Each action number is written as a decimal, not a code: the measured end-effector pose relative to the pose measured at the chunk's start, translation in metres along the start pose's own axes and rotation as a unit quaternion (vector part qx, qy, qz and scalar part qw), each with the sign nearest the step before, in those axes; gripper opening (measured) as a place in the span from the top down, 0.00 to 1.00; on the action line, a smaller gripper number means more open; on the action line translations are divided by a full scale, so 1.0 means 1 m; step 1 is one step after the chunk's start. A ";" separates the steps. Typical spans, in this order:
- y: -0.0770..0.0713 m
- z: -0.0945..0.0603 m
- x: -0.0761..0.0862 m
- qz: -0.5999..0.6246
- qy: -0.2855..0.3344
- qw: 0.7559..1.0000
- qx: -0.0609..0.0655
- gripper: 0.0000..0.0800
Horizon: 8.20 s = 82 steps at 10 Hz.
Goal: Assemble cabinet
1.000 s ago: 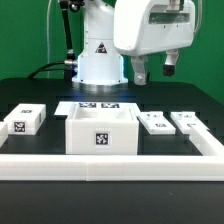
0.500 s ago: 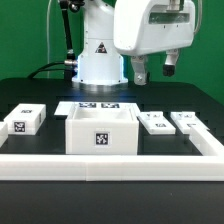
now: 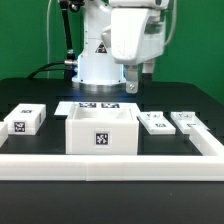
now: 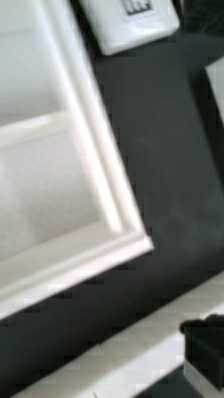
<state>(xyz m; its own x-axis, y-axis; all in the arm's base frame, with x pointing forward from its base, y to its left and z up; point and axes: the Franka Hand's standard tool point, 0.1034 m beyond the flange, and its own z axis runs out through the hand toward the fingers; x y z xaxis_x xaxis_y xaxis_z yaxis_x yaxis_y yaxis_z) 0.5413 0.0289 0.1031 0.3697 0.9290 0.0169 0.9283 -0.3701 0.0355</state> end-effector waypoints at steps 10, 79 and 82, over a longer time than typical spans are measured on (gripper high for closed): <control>0.001 0.009 -0.010 -0.133 -0.002 0.991 -0.019 0.00; -0.059 0.090 0.070 -0.146 0.011 0.989 0.028 0.50; -0.059 0.091 0.069 -0.146 0.011 0.989 0.028 0.14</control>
Offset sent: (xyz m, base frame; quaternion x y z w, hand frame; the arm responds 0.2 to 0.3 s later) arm -0.0065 -0.0095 -0.0076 -0.0909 0.0792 -0.2878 0.9501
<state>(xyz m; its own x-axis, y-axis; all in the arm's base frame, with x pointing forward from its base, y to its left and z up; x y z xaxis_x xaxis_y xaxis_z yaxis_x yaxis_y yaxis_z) 0.5157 0.1150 0.0116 0.0853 0.9957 0.0358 0.9963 -0.0849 -0.0130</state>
